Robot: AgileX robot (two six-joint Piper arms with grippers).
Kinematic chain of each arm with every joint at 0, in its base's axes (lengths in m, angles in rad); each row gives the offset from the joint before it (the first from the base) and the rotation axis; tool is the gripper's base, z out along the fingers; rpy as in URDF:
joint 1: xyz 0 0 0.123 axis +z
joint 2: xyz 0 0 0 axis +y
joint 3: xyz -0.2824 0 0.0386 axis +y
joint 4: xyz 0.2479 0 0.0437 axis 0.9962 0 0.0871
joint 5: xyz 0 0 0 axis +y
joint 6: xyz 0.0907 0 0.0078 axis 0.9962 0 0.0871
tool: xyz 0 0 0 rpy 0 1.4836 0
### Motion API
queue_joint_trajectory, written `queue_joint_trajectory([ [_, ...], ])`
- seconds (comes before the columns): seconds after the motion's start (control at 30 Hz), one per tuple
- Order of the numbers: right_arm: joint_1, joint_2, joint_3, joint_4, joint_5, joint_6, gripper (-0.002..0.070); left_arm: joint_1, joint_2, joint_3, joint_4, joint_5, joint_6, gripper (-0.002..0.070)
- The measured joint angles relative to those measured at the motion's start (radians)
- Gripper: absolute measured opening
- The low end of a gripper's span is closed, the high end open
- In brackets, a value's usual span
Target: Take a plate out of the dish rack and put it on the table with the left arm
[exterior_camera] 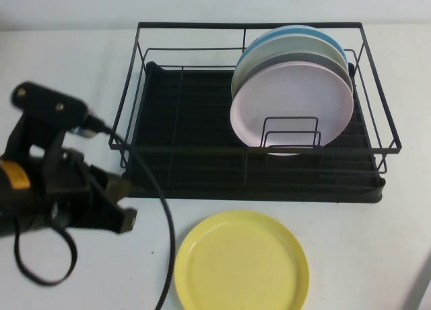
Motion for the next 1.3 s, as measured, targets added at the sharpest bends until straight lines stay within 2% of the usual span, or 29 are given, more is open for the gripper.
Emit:
queue_joint_trajectory([
  [0.13,0.0,0.0,0.0,0.0,0.0,0.0,-0.002,0.0,-0.132,0.135,-0.074,0.0,-0.017,0.0],
  [0.3,0.0,0.0,0.0,0.0,0.0,0.0,-0.0021,0.0,-0.28,0.162,-0.09,0.028,-0.021,0.0],
  [0.43,0.0,0.0,0.0,0.0,0.0,0.0,-0.002,0.0,-0.378,0.162,0.014,0.043,-0.045,0.0],
  [0.6,0.0,0.0,0.0,0.005,0.0,0.0,-0.002,0.0,-0.455,0.181,0.111,0.033,-0.164,-0.0001],
  [0.8,0.0,0.0,0.0,0.007,0.0,0.0,-0.002,0.008,-0.567,0.416,0.268,-0.234,-0.312,-0.0001],
  [0.93,0.0,0.0,0.0,0.007,0.0,0.0,-0.002,0.091,-0.676,0.615,0.316,-0.453,-0.436,-0.0001],
  [1.03,0.0,0.0,0.0,0.007,0.0,0.0,-0.002,0.185,-0.769,0.734,0.316,-0.522,-0.483,-0.0001],
  [1.13,0.0,0.0,0.0,0.007,0.0,0.0,-0.0021,0.258,-0.872,0.807,0.316,-0.535,-0.501,-0.0001],
  [1.3,0.0,0.0,0.0,0.007,0.0,0.0,-0.0021,0.335,-1.042,0.853,0.312,-0.484,-0.477,-0.0001],
])
